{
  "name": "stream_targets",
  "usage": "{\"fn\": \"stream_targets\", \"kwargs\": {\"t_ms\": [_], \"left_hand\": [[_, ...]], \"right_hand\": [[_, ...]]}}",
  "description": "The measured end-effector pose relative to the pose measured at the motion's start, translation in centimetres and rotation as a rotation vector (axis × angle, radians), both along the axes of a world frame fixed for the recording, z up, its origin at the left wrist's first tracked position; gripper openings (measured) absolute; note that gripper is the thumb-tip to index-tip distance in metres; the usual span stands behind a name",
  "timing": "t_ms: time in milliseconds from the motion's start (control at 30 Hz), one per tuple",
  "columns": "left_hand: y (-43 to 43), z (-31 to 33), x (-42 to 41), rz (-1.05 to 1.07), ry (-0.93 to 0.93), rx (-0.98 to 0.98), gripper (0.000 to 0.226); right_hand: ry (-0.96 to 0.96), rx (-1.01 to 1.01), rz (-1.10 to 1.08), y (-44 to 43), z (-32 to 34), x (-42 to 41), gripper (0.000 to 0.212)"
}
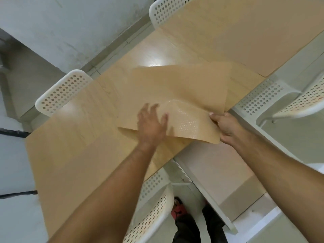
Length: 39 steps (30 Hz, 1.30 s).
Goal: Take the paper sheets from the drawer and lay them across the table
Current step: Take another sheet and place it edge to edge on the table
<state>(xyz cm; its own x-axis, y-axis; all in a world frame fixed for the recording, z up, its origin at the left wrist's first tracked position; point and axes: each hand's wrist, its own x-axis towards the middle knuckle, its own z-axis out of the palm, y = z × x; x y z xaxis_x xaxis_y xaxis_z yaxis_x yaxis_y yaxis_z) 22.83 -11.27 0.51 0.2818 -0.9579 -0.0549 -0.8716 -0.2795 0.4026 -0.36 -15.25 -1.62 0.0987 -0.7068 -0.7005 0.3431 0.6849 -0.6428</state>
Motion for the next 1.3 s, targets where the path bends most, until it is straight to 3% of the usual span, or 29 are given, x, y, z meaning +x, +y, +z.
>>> {"fn": "stream_targets", "kwargs": {"t_ms": [133,267,400,467,533,700,833,933,1000,1100,1200,1300], "left_hand": [[-0.3,2.7,7.9,0.446,-0.002,0.109,0.082],[2.9,5.3,14.5,0.684,0.121,0.113,0.095],[8.2,7.5,18.9,0.775,0.509,-0.008,0.07],[11.3,8.6,19.7,0.79,0.553,-0.079,0.04],[14.5,9.4,20.7,0.809,0.547,-0.137,0.027],[23.7,10.7,25.1,0.882,0.514,-0.208,0.033],[32.5,11.7,29.1,0.928,0.546,-0.282,0.017],[39.7,12.0,32.3,0.993,0.588,-0.351,0.032],[45.1,11.7,35.0,1.047,0.614,-0.399,0.04],[52.4,11.7,38.0,1.08,0.672,-0.444,0.023],[58.9,12.5,41.0,1.12,0.698,-0.497,0.018],[63.4,13.4,44.8,1.156,0.696,-0.55,0.016]], "right_hand": [[-0.098,-0.009,0.09,1.2,1.1,-1.2,0.014],[-0.158,-0.02,0.212,2.5,1.8,-1.2,0.017],[-0.138,-0.029,0.346,3.4,2.8,0.7,0.015],[-0.12,-0.053,0.404,3.9,3.4,2.5,0.016],[-0.102,-0.078,0.47,4.7,4.1,4.9,0.02],[0.011,-0.183,0.629,7.6,6.0,11.8,0.017],[0.136,-0.304,0.77,11.7,8.1,18.6,0.016],[0.189,-0.38,0.843,15.6,10.0,24.4,0.022],[0.207,-0.413,0.855,19.6,11.3,28.8,0.018],[0.224,-0.446,0.845,25.9,12.7,34.9,0.013],[0.277,-0.489,0.847,32.2,13.4,40.6,0.022],[0.291,-0.514,0.819,36.4,13.5,44.9,0.013]]}}
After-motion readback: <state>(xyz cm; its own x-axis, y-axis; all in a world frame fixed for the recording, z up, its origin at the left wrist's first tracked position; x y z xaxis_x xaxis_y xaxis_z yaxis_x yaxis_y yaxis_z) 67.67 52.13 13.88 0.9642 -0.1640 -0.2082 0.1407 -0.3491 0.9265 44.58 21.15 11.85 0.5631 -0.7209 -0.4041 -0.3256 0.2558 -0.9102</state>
